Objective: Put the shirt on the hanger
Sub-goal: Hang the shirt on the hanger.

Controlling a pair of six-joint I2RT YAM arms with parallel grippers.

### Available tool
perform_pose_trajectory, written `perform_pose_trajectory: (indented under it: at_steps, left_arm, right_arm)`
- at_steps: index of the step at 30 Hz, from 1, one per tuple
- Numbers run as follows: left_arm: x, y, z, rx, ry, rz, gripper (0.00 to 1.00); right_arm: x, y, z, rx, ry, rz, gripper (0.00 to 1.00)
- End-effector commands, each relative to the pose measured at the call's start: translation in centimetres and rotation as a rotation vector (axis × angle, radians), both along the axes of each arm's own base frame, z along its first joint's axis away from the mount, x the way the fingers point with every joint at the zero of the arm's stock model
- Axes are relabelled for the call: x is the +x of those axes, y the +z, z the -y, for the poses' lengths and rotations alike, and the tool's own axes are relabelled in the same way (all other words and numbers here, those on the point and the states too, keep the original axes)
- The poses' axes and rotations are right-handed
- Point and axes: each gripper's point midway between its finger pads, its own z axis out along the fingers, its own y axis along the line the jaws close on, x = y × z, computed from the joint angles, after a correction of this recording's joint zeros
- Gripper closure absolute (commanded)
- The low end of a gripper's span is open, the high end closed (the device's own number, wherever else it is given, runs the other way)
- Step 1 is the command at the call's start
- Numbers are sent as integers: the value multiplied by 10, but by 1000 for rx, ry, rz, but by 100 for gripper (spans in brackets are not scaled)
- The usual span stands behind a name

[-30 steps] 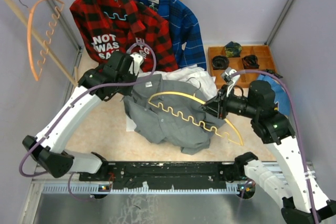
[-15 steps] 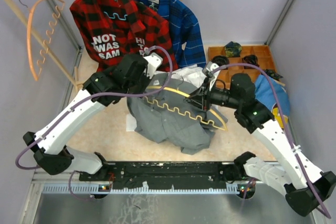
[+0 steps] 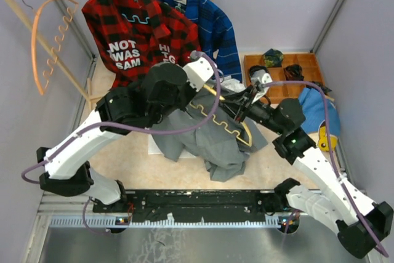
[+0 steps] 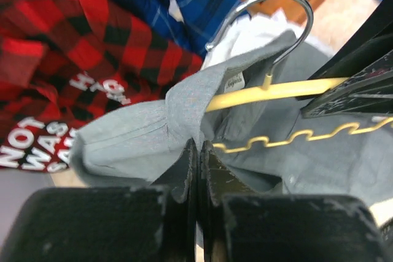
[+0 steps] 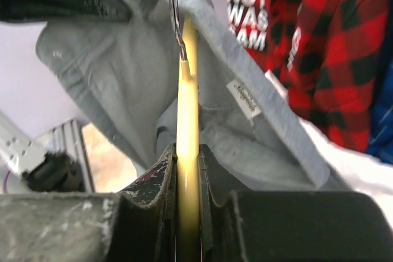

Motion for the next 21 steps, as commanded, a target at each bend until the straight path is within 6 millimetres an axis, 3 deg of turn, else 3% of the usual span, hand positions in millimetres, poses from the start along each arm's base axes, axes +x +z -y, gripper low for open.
perform_pose_trajectory:
  at_steps: [1,4,7,9,14,17,21]
  left_arm:
    - [-1,43,16,-35,41,139,100]
    - [-10,67,21,-87,52,185,100]
    - [-19,79,21,-151,52,194,100]
    - [-25,72,22,-179,36,164,100]
    - [-34,20,24,-153,16,72,100]
    - [-39,-3,27,-139,0,26,100]
    - [-38,-6,31,-159,10,23,100]
  right_arm:
    - [-17,138,37,293,-140,339,100]
    - [-35,181,53,351,-161,440,100]
    - [-41,187,56,315,-163,441,100]
    - [-33,159,53,250,-174,388,100]
    - [-20,80,61,165,-257,322,100]
    - [-23,59,65,168,-270,330,100]
    - [-29,49,56,180,-206,324,100]
